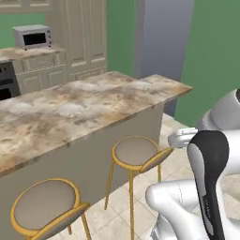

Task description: Place two dumplings into each of the tupperware containers and then place the containers in the fridge.

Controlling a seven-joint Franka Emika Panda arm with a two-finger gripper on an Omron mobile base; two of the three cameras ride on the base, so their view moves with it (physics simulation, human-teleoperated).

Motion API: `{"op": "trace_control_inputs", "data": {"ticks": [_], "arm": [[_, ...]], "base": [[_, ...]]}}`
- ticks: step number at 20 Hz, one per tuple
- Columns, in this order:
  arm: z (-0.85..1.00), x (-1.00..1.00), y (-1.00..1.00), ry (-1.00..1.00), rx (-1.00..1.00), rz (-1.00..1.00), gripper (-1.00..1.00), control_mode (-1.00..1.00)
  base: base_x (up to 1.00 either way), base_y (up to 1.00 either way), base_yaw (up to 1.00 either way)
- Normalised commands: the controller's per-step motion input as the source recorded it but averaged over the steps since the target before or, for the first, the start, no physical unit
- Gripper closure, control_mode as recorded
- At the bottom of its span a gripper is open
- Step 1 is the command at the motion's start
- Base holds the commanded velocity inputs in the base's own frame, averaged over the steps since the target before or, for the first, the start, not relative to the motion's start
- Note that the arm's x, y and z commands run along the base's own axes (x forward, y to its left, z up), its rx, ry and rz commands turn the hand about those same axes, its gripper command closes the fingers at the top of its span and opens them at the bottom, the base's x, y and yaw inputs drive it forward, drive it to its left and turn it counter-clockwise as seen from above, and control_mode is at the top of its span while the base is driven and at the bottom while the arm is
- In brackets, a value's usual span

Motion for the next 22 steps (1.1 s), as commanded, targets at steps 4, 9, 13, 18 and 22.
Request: {"op": "trace_control_inputs", "data": {"ticks": [4,9,13,18,22], "arm": [[0.00,0.00,0.00,0.00,0.00,0.00,-1.00,1.00],[0.00,0.00,0.00,0.00,0.00,0.00,-1.00,1.00],[0.00,0.00,0.00,0.00,0.00,0.00,-1.00,1.00],[0.00,0.00,0.00,0.00,0.00,0.00,-1.00,1.00],[0.00,0.00,0.00,0.00,0.00,0.00,-1.00,1.00]], "base": [[-0.59,1.00,0.80],[-0.21,1.00,0.64],[0.00,1.00,0.14],[-0.01,1.00,0.03],[-0.04,1.00,0.05]]}}
